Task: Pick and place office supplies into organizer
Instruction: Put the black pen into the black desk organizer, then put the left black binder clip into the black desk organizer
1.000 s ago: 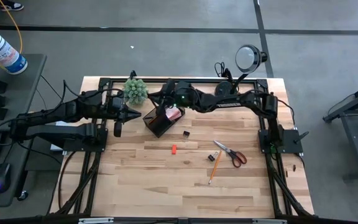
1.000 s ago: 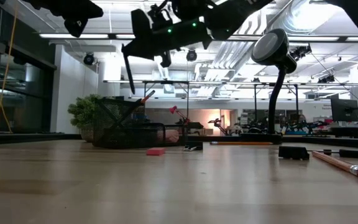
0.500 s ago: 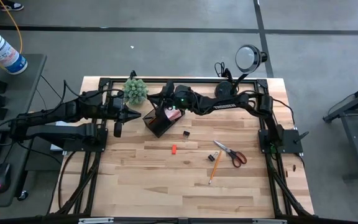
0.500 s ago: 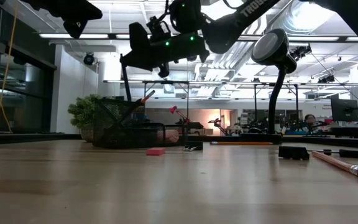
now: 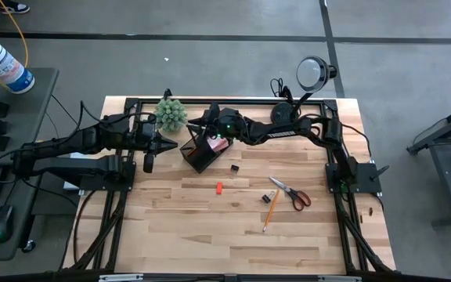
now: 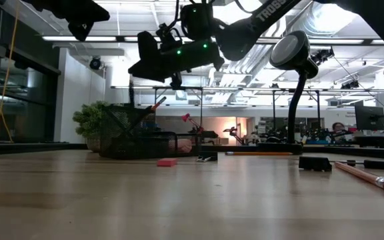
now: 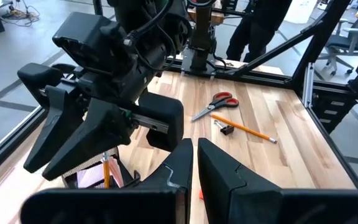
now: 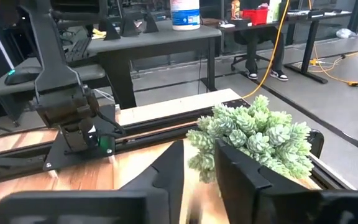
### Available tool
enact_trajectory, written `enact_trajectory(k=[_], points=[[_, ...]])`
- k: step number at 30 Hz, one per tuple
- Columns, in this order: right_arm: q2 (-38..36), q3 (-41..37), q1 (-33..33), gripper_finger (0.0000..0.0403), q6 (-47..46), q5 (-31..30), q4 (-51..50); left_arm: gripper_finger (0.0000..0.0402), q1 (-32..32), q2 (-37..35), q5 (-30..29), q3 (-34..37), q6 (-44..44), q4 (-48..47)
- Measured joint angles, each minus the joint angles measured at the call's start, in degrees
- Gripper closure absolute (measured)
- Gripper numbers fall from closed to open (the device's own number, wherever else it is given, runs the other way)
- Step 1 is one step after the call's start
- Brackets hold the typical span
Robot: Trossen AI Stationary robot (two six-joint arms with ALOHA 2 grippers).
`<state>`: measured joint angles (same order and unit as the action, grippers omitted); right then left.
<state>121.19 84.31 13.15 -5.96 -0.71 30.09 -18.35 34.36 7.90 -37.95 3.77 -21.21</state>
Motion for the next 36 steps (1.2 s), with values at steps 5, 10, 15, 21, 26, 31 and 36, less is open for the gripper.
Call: enact_trajectory(k=[5,10,15,21,26,31,36], points=[[0.0,0.0,0.0,0.0297,0.0,0.1,-0.9,0.0387,0.0,0.0,0.0,0.0,-0.1,0.0],[-0.6,0.1,0.0,0.0299,-1.9,0.2,-1.0,0.0387,0.0,0.0,0.0,0.0,-0.5,0.0],[-5.1,3.2,-0.3,0.0308,-1.3,1.1,-7.9,0.0387,0.0,0.0,-0.9,0.0,-1.2,0.0],[-11.5,9.9,-1.6,0.0318,2.4,1.8,-33.6,0.0387,0.0,0.0,-2.1,0.0,-2.3,0.0],[-14.5,16.4,-3.6,0.0326,3.0,5.1,-58.0,0.0387,0.0,0.0,-4.1,0.0,-3.5,0.1],[-14.6,20.1,-5.8,0.0329,-2.8,5.6,-78.8,0.0387,0.0,0.1,-5.7,0.0,-3.6,0.1],[-14.6,15.6,-9.4,0.0328,-9.3,5.3,-86.4,0.0387,0.0,0.9,-6.0,0.0,-3.5,0.3]])
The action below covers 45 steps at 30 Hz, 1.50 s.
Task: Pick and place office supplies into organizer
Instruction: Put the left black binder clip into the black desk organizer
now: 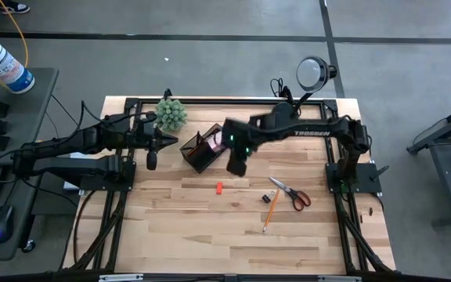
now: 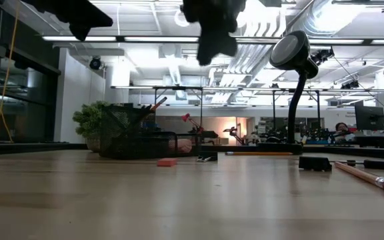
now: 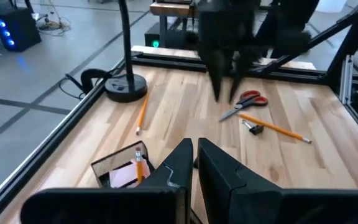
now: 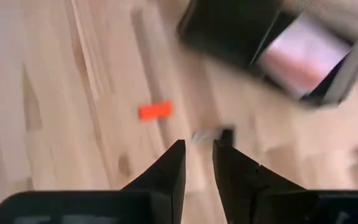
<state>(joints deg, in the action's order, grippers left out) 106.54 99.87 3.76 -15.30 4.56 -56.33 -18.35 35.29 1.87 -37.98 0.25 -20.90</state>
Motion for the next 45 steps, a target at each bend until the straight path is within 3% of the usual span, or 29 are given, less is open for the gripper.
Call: enact_trajectory(k=[9,15,22,28,33,38,45], points=[[0.1,-16.5,-7.1,0.0332,-12.9,-1.2,8.6,0.0387,0.0,3.6,0.6,0.0,7.1,-0.2],[0.1,-23.3,-8.9,0.0332,-36.9,-7.4,14.9,0.0387,0.0,5.5,5.0,0.0,9.2,-0.2],[0.1,-22.8,-10.7,0.0332,-61.8,-16.5,18.7,0.0387,0.0,5.9,5.0,0.0,9.2,0.0],[0.1,-22.3,-9.8,0.0331,-62.7,-17.3,34.1,0.0387,0.0,5.9,9.0,0.0,7.1,0.0],[0.1,-22.3,-6.8,0.0331,-59.9,-9.6,43.7,0.0387,0.0,5.9,14.8,0.0,3.9,-0.1],[0.3,-22.3,-5.0,0.0332,-66.4,-11.9,43.0,0.0387,0.0,5.9,19.2,0.0,-0.5,-0.3],[2.2,-21.9,-6.2,0.0333,-75.8,-12.2,37.9,0.0387,0.0,5.8,20.8,0.0,-4.8,-0.3]])
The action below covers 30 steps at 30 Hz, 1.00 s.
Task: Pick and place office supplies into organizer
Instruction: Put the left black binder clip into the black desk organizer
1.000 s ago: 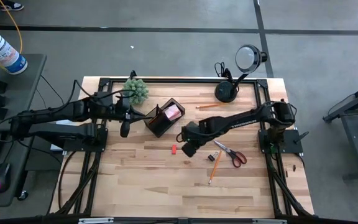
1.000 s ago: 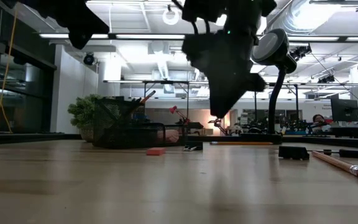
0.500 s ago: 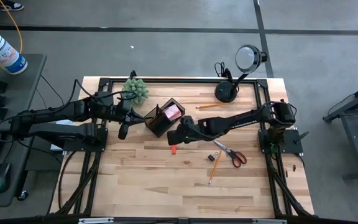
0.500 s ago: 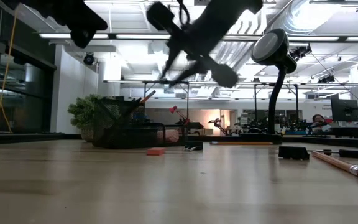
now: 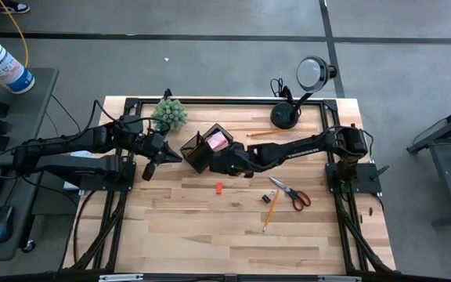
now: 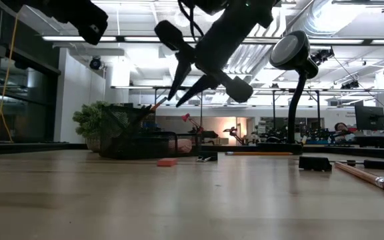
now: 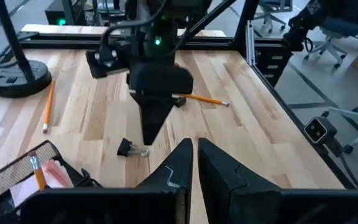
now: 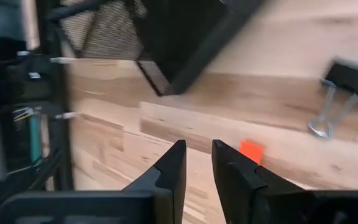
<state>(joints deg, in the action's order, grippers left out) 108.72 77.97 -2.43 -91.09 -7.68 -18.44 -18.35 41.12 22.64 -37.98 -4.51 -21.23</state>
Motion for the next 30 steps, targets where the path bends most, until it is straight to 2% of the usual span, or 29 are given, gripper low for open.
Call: enact_trajectory(k=[5,8,11,14,18,24,30], points=[[5.6,9.8,-0.4,0.0357,-1.6,0.9,-11.6,0.0387,0.0,0.0,1.0,0.0,-2.6,-0.8],[10.6,20.0,0.1,0.0385,-3.0,1.1,-27.2,0.0387,0.0,0.0,1.0,0.0,-3.6,-2.1],[16.3,29.8,1.4,0.0400,-5.9,3.7,-44.9,0.0387,0.0,0.0,1.0,0.0,-4.5,-3.1],[20.7,36.6,2.2,0.0397,-5.8,5.2,-54.6,0.0387,0.0,0.0,0.9,0.0,-4.7,-2.9],[24.2,40.3,2.4,0.0393,-4.9,5.3,-53.5,0.0387,0.0,0.0,0.9,0.0,-4.7,-2.6],[27.6,40.8,2.8,0.0392,-6.3,7.0,-54.1,0.0387,0.0,0.0,0.8,0.0,-4.7,-2.7],[27.8,40.7,2.9,0.0352,-6.9,7.2,-56.5,0.0387,0.0,0.0,0.8,0.0,-4.7,-2.8]])
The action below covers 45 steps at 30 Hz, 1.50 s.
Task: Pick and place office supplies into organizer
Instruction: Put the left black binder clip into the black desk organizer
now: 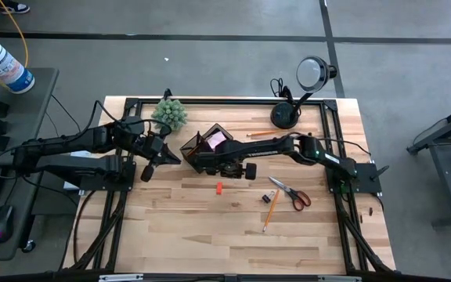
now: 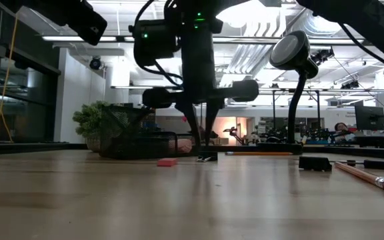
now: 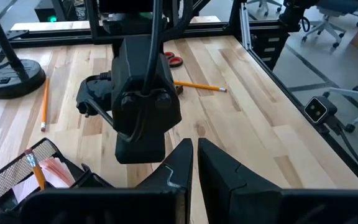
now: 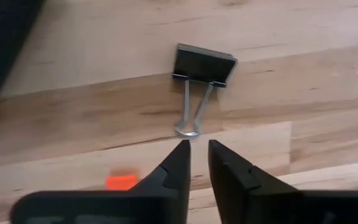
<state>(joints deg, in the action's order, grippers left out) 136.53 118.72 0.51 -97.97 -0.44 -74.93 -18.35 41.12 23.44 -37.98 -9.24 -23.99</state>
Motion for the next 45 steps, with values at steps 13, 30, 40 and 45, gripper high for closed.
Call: enact_trajectory(k=[13,30,40,45], points=[[0.0,0.0,1.9,0.0312,-0.8,-0.3,-2.1,0.0387,0.0,0.0,0.1,0.0,-1.7,-0.2],[0.0,-3.8,2.1,0.0320,-3.6,1.3,1.9,0.0387,0.0,0.0,0.1,0.0,-3.0,-0.2],[0.0,-3.8,3.0,0.0320,-3.5,-0.6,2.7,0.0387,0.0,0.0,0.1,0.0,-4.0,-0.2],[0.0,-3.8,3.2,0.0320,-3.5,-0.7,2.9,0.0387,0.0,0.0,0.1,0.0,-4.1,-0.2]])
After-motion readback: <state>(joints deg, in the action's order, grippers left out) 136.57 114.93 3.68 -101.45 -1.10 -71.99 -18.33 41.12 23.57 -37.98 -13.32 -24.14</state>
